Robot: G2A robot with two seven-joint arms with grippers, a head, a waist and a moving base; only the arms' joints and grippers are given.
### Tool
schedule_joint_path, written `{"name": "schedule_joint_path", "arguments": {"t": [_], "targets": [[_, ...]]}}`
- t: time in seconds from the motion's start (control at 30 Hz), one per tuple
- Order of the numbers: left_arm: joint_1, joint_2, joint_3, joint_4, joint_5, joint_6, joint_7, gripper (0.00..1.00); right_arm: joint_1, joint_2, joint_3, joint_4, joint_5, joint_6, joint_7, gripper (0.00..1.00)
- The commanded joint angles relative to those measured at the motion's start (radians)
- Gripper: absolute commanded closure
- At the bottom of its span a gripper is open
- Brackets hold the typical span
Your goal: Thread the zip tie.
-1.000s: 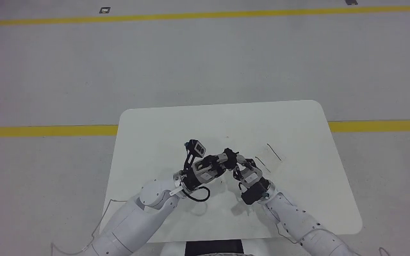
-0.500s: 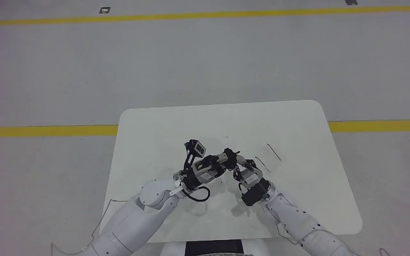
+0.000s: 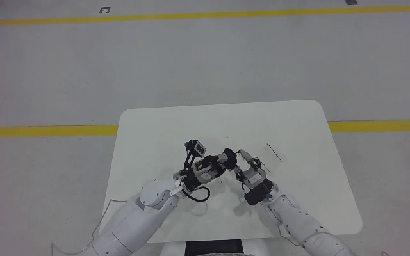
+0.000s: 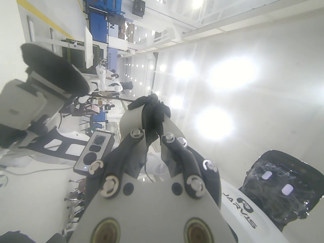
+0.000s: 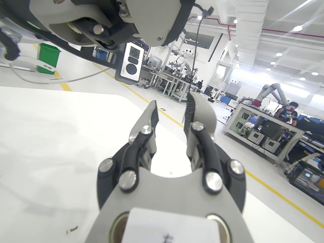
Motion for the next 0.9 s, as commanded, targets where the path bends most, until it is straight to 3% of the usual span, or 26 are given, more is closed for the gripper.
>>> {"name": "schedule_joint_path", "arguments": {"t": [0.0,0.43,0.87], "targets": [[0.000,0.000,0.000,0.000,0.000,0.000,0.000,1.00,-0.008,0.004,0.016,-0.007,0.000,0.005,-0.002,0.00],[0.000,0.000,0.000,0.000,0.000,0.000,0.000,1.00,-0.093,0.049,0.196,-0.077,0.015,0.011,-0.001,0.00],[0.000,0.000,0.000,0.000,0.000,0.000,0.000,1.00,-0.150,0.063,0.331,-0.107,0.142,-0.174,-0.041,0.00]]}}
